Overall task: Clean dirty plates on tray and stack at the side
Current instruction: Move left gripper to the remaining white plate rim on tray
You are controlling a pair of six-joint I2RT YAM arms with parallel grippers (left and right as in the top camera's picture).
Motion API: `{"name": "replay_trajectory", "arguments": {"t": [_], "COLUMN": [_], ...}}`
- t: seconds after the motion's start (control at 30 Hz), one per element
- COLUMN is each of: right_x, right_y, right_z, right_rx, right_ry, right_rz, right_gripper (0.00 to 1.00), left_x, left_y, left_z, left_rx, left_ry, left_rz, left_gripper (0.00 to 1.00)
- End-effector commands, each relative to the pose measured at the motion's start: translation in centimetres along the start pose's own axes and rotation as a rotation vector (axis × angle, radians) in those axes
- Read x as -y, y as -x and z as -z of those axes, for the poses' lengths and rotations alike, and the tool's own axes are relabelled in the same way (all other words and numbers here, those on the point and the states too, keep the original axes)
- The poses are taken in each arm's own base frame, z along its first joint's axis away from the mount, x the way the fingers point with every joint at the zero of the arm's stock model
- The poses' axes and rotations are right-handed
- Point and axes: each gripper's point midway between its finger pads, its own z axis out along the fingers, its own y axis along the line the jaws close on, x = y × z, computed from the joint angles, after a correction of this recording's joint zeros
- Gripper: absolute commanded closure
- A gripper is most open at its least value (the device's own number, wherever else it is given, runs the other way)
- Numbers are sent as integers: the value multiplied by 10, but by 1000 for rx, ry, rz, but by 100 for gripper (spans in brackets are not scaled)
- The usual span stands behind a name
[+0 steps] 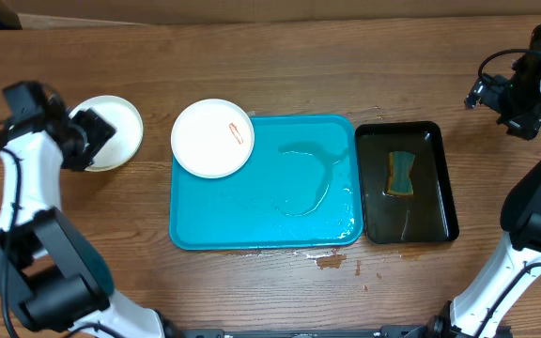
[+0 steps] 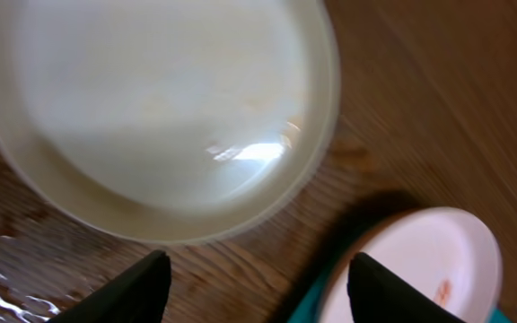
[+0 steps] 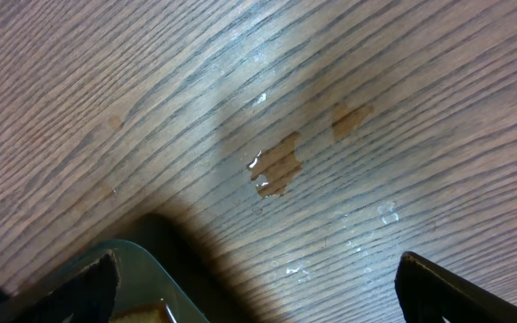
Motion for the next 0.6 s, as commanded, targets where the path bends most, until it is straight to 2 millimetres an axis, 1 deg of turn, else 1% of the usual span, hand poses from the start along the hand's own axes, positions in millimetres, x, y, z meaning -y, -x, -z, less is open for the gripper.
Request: {"name": "replay_trajectory", "arguments": {"t": [0.0, 0.1, 0.2, 0.3, 0.33, 0.43, 0.57], "right_x": [-3, -3, -3, -3, -3, -3, -3], "right_y": [5, 5, 5, 5, 5, 5, 5], "right_z": [13, 13, 13, 14, 14, 14, 14], "right_rx": [36, 35, 36, 36, 36, 36, 36], "right_ry": [15, 14, 14, 15, 15, 14, 14], "right_rz": [-1, -1, -1, -1, -1, -1, -1], "right_gripper": [0, 0, 0, 0, 0, 0, 0], "left_x": [58, 70, 77, 80, 80, 78, 70], "left_y": [-23, -50, -73, -89, -91, -92, -85], "left_z": [19, 5, -10, -21, -26, -33, -38], "left_rx": [-23, -76, -105, -124, -124, -107, -86], "left_ry": [-87, -36, 25, 69, 93, 138, 178], "left_rz": [-133, -196, -262, -311, -326, -347, -345], "left_gripper": [39, 43, 54, 66, 66, 66, 64]}}
